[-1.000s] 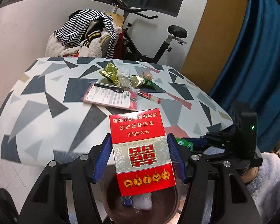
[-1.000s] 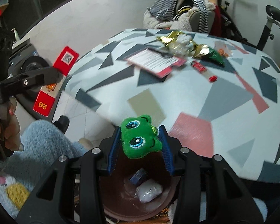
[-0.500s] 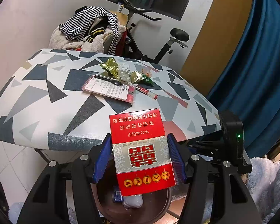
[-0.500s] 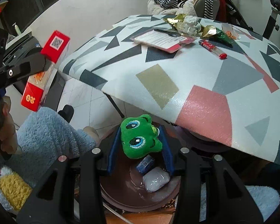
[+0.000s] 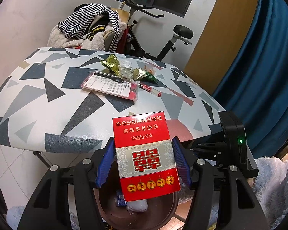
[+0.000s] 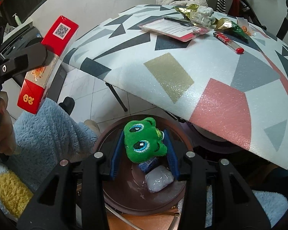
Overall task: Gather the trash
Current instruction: 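Lower the frog keychain and red pack into the brown bin and release both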
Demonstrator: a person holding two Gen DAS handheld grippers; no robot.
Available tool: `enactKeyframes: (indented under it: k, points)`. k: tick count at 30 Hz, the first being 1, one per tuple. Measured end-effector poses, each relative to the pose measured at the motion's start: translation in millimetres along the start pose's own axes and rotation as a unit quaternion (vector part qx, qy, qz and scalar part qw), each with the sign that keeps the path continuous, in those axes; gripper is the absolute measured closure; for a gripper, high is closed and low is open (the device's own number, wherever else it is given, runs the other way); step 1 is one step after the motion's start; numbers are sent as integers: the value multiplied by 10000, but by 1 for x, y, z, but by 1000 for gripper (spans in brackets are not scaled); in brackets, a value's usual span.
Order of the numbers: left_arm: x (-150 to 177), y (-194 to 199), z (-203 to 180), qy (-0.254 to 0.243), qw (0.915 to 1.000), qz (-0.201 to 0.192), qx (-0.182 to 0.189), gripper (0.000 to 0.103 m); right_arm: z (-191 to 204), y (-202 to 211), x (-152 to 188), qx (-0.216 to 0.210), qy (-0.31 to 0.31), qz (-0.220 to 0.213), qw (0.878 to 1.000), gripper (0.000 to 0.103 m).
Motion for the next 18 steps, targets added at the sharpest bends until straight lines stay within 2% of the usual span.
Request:
enactKeyframes:
  k: [7, 10, 12, 14, 17, 18]
  points:
    - [1, 2, 2, 46, 10000, -26, -41, 45, -3, -4, 2, 201, -45, 121, 9997, 55]
    - [2, 4, 1, 21, 10000, -39, -47, 45, -7, 0, 3, 274, -129, 52, 9995, 48]
    - [2, 4, 0, 11, 10000, -44, -56, 45, -8, 3, 3, 283, -168, -19, 9995, 38]
    - [3, 4, 0, -13, 10000, -43, -72, 45, -11, 8, 1, 300, -213, -116, 9993, 35]
    - [4, 2, -1, -150, 9998, -29, -147, 45, -18, 20, -5, 285, -288, -389, 9984, 31]
    - [5, 1, -1, -206, 9997, -14, -145, 45, -21, 27, -8, 268, -300, -533, 9978, 26]
Point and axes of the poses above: each gripper's, at about its wrist camera, not at the fingertips, and y roughly against the way its jaws point, z to its left, x to its underside, the point moved 3 cm from there along -y, roughly the way its jaws point, and after that the axes turned 5 degrees about z, right-handed, at the moved point
